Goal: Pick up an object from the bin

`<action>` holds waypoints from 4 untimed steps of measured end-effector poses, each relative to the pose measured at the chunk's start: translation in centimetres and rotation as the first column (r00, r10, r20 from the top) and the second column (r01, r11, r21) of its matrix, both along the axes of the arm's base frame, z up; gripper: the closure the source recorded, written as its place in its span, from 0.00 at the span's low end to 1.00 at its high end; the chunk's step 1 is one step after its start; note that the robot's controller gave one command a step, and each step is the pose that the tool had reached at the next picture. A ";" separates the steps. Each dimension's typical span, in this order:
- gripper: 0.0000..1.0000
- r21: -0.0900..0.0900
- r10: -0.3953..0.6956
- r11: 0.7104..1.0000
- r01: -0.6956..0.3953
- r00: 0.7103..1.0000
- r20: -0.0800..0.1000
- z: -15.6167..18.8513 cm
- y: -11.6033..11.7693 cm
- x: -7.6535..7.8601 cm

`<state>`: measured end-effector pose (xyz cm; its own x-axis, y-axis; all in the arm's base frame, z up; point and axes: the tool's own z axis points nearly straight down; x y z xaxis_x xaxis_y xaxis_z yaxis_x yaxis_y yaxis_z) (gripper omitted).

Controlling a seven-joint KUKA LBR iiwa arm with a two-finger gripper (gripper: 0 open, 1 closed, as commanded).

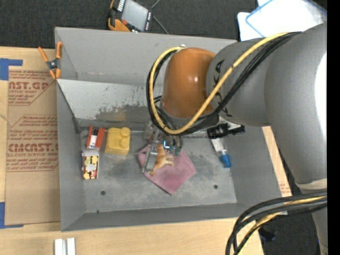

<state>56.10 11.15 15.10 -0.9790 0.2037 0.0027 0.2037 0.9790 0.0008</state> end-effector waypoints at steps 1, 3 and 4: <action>0.00 0.000 0.052 0.999 -0.052 0.999 0.003 -0.3 -0.2 0.3; 0.00 0.001 0.133 0.991 -0.133 0.991 0.008 -5.0 -3.8 -0.5; 1.00 0.002 0.129 0.992 -0.129 0.992 0.008 -0.5 -4.5 0.0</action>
Offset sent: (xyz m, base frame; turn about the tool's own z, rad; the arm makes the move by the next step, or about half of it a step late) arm 0.0108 -0.0482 -0.0314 -0.0072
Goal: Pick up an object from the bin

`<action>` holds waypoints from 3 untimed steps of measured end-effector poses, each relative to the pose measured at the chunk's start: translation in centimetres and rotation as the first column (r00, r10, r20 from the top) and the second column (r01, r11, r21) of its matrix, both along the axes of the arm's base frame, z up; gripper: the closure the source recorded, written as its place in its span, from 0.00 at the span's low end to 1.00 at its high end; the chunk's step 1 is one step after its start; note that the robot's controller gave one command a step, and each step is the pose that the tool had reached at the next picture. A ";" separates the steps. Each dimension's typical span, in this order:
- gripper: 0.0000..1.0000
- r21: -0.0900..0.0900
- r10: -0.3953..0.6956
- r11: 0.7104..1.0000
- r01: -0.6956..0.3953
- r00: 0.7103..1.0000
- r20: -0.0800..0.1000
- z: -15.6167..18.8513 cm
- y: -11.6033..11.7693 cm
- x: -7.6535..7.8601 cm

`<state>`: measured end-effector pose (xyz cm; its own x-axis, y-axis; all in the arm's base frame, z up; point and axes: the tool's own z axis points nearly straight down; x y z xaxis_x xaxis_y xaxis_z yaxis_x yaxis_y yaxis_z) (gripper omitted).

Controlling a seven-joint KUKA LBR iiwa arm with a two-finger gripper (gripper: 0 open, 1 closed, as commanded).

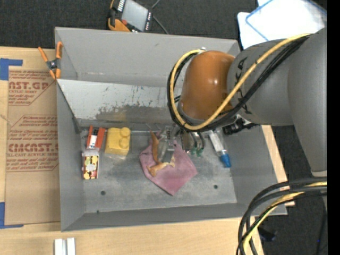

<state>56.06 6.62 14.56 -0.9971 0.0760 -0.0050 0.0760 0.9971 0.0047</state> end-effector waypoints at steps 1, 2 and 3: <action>1.00 0.000 0.000 1.000 0.000 1.000 0.000 0.0 0.0 0.0; 0.00 0.000 -0.056 0.998 0.056 0.998 -0.002 -5.3 -3.9 1.7; 0.00 0.001 -0.055 0.998 0.055 0.998 0.000 -5.2 -3.8 1.8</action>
Offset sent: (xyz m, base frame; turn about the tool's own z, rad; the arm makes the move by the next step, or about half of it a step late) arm 0.0177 -0.0384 -0.0511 0.0545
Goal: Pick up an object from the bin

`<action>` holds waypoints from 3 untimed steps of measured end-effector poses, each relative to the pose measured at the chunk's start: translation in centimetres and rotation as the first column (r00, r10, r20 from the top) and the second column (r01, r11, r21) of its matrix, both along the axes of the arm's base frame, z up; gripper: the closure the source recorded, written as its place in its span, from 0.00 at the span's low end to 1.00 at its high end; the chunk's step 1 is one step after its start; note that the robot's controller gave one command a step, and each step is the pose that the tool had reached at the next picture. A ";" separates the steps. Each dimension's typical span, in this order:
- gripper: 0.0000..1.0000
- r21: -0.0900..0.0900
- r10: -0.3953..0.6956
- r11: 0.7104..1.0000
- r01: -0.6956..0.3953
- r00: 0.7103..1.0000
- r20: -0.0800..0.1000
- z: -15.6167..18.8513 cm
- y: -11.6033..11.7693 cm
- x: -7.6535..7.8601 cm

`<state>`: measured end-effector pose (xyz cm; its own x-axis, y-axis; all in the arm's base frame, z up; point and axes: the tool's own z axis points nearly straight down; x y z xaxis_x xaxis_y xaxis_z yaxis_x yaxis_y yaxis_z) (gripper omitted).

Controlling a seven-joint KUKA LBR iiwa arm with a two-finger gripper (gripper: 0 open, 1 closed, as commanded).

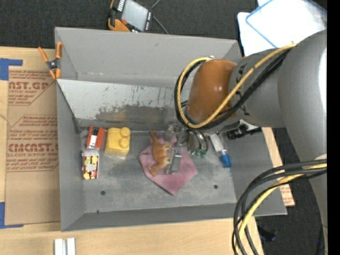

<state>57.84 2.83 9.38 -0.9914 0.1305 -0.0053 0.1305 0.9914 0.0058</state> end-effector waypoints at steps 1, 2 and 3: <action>0.00 0.001 -0.009 1.000 0.009 1.000 0.004 -1.0 0.1 -0.4; 0.00 -0.002 0.317 0.948 -0.317 0.948 0.010 -2.2 -4.5 0.8; 0.00 -0.003 0.231 0.973 -0.231 0.973 0.009 -2.2 -4.4 0.5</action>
Offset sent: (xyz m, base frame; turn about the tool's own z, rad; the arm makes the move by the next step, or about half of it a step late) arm 0.0083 -0.0513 -0.0238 -0.3217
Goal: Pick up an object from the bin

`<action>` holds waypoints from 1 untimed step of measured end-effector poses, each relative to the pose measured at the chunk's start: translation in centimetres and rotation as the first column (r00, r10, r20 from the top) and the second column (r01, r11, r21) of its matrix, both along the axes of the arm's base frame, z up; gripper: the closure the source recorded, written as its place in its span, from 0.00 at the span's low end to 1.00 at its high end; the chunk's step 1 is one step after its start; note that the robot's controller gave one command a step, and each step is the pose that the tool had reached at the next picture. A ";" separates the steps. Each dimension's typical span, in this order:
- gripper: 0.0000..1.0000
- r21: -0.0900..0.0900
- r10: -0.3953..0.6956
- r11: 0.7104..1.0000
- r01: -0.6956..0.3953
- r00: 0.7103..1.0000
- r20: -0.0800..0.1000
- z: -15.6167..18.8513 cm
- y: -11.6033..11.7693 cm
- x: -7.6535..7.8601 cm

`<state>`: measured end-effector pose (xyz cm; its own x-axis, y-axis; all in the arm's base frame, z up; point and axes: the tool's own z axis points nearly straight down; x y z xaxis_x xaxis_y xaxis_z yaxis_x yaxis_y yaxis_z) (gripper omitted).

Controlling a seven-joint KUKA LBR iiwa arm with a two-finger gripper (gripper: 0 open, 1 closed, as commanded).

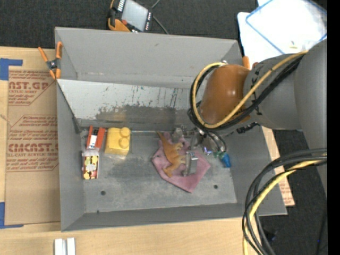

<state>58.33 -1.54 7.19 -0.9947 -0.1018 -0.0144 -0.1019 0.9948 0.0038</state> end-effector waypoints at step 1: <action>0.00 0.006 -0.170 0.985 0.170 0.985 -0.004 -0.1 1.1 -0.1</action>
Offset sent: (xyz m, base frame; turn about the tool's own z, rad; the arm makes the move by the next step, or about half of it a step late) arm -0.0038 0.0357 0.0092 -0.1319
